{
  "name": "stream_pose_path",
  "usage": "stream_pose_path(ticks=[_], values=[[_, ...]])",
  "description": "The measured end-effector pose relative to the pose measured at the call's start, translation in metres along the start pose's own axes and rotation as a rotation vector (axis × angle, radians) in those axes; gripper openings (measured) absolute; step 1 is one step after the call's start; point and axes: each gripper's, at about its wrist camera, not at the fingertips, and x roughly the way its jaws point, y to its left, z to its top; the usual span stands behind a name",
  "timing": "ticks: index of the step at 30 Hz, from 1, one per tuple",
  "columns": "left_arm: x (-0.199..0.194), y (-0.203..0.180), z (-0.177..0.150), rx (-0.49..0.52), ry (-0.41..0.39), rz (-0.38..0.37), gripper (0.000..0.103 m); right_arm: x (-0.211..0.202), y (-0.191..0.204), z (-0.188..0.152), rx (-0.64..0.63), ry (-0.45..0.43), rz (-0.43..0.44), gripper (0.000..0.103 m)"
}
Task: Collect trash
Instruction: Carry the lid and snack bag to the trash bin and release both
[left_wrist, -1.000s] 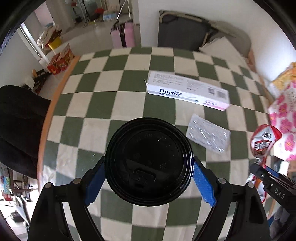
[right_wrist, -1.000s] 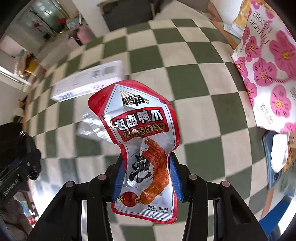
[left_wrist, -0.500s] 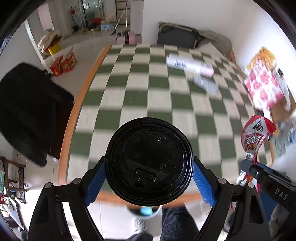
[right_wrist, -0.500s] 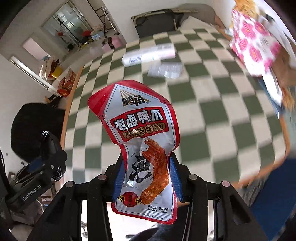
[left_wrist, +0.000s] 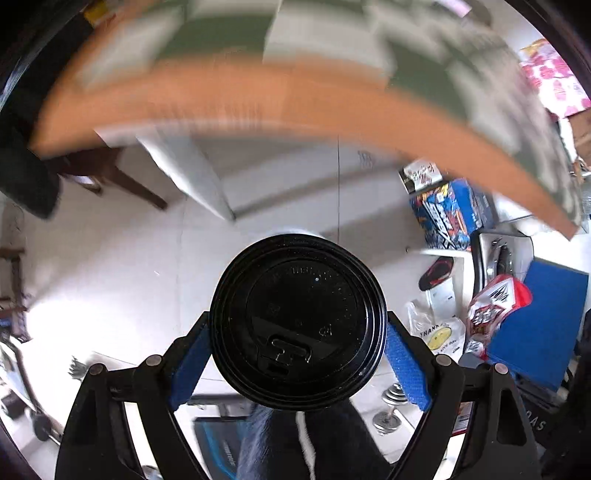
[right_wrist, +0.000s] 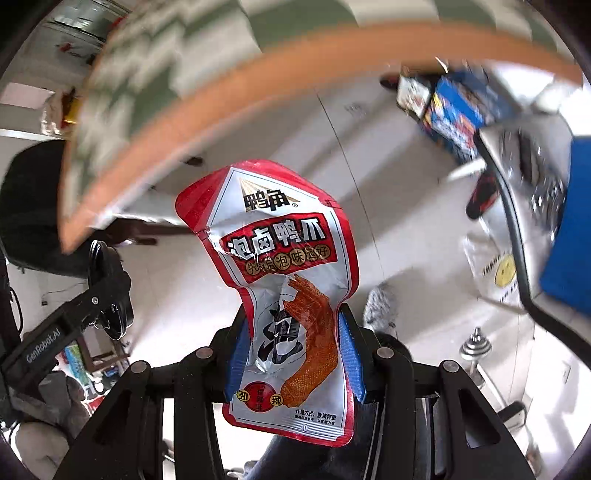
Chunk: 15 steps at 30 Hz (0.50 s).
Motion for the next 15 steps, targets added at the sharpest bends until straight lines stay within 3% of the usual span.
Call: stream_pose_path(ticks=[7,12,15], values=[[0.142,0.024,0.014,-0.068,0.111,-0.066,0.090,0.131,-0.041,0.015,0.027,0.059,0.002,0.046],[0.208,0.042,0.019,-0.094,0.136,-0.059,0.103,0.226,-0.050,0.037,0.003,0.108,0.018,0.047],[0.228,0.057,0.020,-0.101,0.131,-0.026,0.103,0.276,-0.048,0.046,-0.021,0.151,0.035,0.054]])
